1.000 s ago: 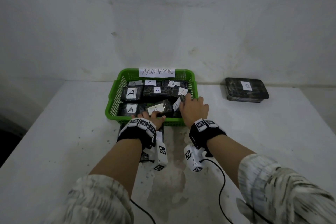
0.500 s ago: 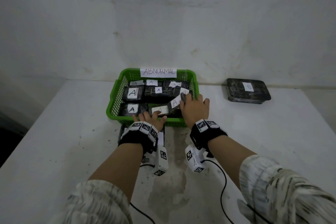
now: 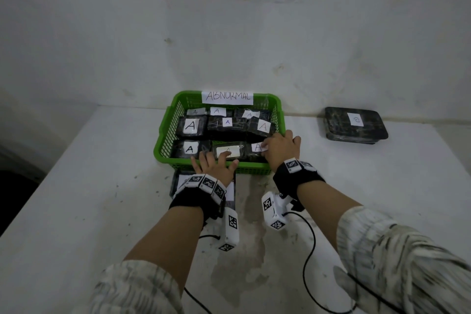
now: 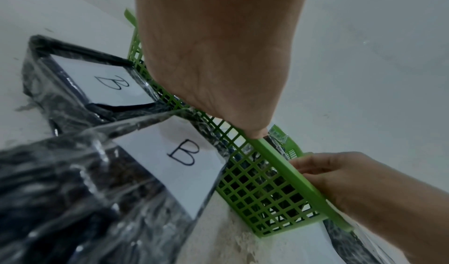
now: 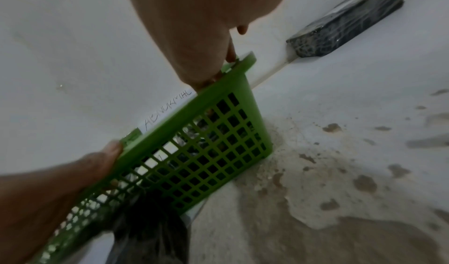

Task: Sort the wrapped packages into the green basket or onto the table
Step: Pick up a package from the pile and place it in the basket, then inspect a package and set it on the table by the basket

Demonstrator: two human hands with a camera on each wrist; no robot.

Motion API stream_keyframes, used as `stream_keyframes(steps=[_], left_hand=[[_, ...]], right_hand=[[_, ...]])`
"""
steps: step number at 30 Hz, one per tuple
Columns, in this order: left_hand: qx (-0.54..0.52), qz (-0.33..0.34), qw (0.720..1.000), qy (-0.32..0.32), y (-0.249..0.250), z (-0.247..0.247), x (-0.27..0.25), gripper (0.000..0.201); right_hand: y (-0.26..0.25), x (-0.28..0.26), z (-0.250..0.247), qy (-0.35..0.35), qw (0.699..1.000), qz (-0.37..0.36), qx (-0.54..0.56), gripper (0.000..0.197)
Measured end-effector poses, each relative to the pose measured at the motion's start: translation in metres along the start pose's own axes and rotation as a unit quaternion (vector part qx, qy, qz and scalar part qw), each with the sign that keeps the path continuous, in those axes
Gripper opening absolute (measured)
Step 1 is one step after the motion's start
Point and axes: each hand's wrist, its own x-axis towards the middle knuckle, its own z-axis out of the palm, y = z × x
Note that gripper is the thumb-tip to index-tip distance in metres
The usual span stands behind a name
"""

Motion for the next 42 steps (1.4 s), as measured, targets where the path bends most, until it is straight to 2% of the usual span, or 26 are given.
stream_keyframes(steps=[4, 8, 11, 13, 16, 18, 19, 22, 25, 26, 28, 29, 35, 39, 42], left_hand=[[-0.009, -0.001, 1.000, 0.004, -0.001, 0.003, 0.003, 0.060], [-0.014, 0.001, 1.000, 0.004, -0.002, 0.005, 0.006, 0.059], [-0.006, 0.002, 1.000, 0.001, 0.000, 0.002, 0.005, 0.059], [0.001, -0.007, 1.000, -0.001, 0.002, 0.000, 0.002, 0.058], [-0.016, 0.001, 0.998, 0.060, 0.015, 0.003, -0.003, 0.047], [-0.042, 0.038, 0.991, 0.119, 0.033, 0.005, -0.004, 0.043], [-0.058, 0.062, 0.988, 0.127, 0.044, 0.005, -0.004, 0.043], [-0.119, 0.111, 0.982, 0.094, 0.087, 0.007, -0.001, 0.051], [-0.157, 0.118, 0.977, 0.079, 0.129, 0.015, 0.003, 0.083], [-0.150, 0.123, 0.978, 0.078, 0.140, 0.019, 0.007, 0.081], [-0.136, 0.125, 0.978, 0.093, 0.156, 0.026, 0.018, 0.063], [-0.131, 0.121, 0.978, 0.108, 0.161, 0.028, 0.023, 0.061], [-0.098, 0.064, 0.980, 0.161, 0.176, 0.043, 0.041, 0.068], [-0.073, 0.077, 0.976, 0.190, 0.172, 0.055, 0.046, 0.066], [-0.064, 0.079, 0.974, 0.202, 0.171, 0.057, 0.047, 0.068]], right_hand=[[-0.003, 0.005, 0.001, -0.031, 0.997, -0.002, -0.069, 0.012], [-0.004, 0.010, 0.004, -0.048, 0.995, -0.013, -0.090, 0.018], [0.001, 0.009, 0.001, -0.054, 0.996, -0.028, -0.067, 0.018], [0.006, 0.006, -0.001, -0.041, 0.999, -0.028, 0.001, 0.019], [0.019, -0.002, -0.003, 0.038, 0.984, 0.001, 0.175, 0.020], [0.033, -0.004, -0.003, 0.089, 0.971, 0.019, 0.221, 0.028], [0.042, -0.005, -0.004, 0.099, 0.970, 0.026, 0.221, 0.034], [0.076, -0.005, -0.005, 0.084, 0.977, 0.061, 0.187, 0.051], [0.115, 0.000, -0.003, 0.042, 0.982, 0.108, 0.147, 0.063], [0.128, 0.002, -0.003, 0.028, 0.983, 0.119, 0.140, 0.066], [0.153, 0.007, -0.003, 0.002, 0.982, 0.132, 0.134, 0.073], [0.164, 0.010, -0.003, -0.007, 0.982, 0.137, 0.132, 0.075], [0.220, 0.041, 0.001, 0.010, 0.962, 0.211, 0.171, 0.080], [0.239, 0.060, 0.007, 0.024, 0.934, 0.286, 0.212, 0.077], [0.247, 0.074, 0.010, 0.015, 0.916, 0.333, 0.223, 0.084]])
